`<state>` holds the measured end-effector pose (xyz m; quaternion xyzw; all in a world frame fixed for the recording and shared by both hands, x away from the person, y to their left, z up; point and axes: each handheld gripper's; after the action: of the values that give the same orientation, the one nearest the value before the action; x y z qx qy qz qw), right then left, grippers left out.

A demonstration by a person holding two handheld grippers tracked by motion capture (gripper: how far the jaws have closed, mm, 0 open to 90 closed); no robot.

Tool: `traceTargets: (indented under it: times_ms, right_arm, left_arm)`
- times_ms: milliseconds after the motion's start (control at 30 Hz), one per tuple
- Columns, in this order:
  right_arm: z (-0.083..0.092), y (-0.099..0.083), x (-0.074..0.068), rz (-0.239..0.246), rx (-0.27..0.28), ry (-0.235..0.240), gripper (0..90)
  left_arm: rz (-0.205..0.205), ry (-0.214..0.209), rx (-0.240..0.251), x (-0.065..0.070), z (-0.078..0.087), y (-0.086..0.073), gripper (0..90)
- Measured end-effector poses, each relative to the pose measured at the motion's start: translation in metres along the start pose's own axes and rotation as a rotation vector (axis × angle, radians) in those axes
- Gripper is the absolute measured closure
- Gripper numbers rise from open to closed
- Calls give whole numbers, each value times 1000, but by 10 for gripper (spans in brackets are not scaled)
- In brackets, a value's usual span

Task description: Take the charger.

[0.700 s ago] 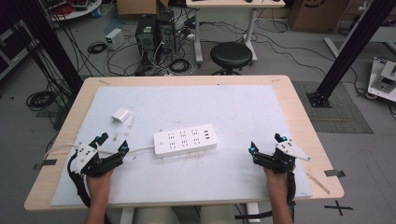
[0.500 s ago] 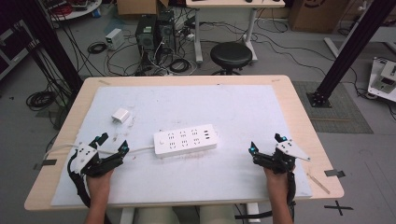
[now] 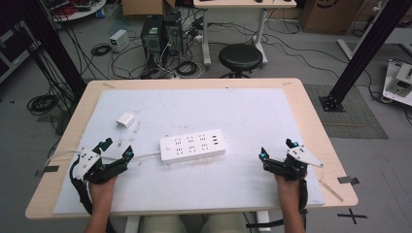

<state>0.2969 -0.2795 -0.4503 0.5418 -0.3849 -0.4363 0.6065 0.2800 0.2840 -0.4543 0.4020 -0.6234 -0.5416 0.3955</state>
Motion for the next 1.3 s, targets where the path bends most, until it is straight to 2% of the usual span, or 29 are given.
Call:
traceTargets:
  times_ms: [100,233,267,300,333,500,567,633,733,900,1067,1133,1233,1300]
  right_arm:
    - [0,0,1,-1,-1,1,21]
    - [-1,0,0,14,-6,9,21]
    - [-1,0,0,14,-7,9,21]
    - [-1,0,-1,6,-9,9,21]
    - [0,0,-1,-1,-12,4,21]
    - [-1,0,-1,10,-6,4,21]
    - [-1,0,-1,13,-11,5,21]
    - [-1,0,-1,13,-12,6,21]
    - [-1,0,-1,11,-14,4,21]
    - [-2,0,-1,10,-14,3,21]
    - [-2,0,-1,15,-18,6,21]
    - [-2,1,-1,19,-17,1,21]
    - [-2,1,-1,20,-18,0,21]
    - [-3,1,-1,14,-21,-2,21]
  left_arm:
    - [13,0,-14,-1,-1,1,179]
    - [-11,-39,-29,0,-5,9,179]
    - [-21,-60,-36,0,-7,13,179]
    - [-37,-106,-47,0,-11,24,179]
    - [-37,-106,-47,0,-11,24,179]
    - [-73,-215,-109,-5,-26,49,179]
    - [-102,-255,-144,-7,-36,62,179]
    - [-113,-264,-155,-7,-40,67,178]
    - [-137,-292,-179,-8,-54,81,179]
    - [-142,-313,-206,-11,-70,92,179]
    - [-141,-328,-251,-18,-87,99,179]
    - [-152,-337,-285,-23,-97,102,179]
    - [-153,-346,-301,-26,-105,104,179]
    - [-164,-353,-332,-30,-113,105,179]
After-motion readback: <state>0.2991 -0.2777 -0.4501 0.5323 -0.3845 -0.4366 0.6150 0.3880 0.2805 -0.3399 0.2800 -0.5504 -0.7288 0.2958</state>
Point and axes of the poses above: each handheld gripper's, and its own axes: z roughly backward along the jaws, y roughly out of its top, x roughly to its right, and after that the axes turned 10 degrees about x, right-handed
